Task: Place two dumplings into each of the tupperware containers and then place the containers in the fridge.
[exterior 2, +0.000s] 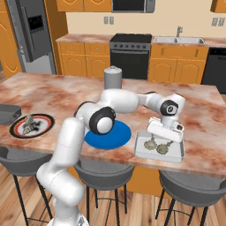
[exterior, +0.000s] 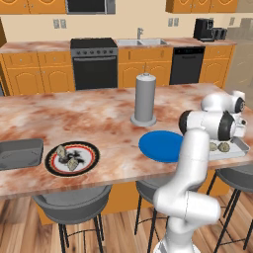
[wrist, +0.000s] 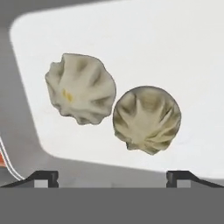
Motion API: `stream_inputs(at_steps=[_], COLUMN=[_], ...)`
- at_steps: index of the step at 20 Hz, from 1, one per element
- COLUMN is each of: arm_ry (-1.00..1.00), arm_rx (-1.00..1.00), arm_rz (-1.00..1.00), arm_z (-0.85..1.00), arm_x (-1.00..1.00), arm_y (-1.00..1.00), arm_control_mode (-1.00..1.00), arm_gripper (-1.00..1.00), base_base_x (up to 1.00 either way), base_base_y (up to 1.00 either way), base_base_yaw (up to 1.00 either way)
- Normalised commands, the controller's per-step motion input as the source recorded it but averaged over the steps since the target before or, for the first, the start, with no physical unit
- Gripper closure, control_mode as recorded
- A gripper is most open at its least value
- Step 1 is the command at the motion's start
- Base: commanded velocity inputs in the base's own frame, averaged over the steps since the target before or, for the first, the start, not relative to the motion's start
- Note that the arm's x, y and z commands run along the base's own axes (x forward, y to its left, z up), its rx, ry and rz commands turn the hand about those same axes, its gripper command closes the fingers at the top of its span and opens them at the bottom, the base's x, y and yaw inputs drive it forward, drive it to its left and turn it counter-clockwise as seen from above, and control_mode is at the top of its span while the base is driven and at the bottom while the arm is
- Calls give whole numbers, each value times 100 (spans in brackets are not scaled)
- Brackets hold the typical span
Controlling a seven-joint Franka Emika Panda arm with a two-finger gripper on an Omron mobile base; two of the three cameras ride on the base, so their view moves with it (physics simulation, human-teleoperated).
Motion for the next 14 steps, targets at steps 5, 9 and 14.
stream_inputs(at_steps=[5, 9, 14], arm_ry=[0, 0, -1], arm_rx=[-1, -7, -6], arm_rz=[0, 0, 2], arm_z=[11, 0, 0], arm_x=[-1, -2, -1], arm_y=[82, 97, 74], arm_control_mode=[-100, -100, -100], arm_gripper=[-100, -100, -100], base_base_x=[0, 0, 0], base_base_y=[0, 0, 0], base_base_yaw=[0, 0, 0])
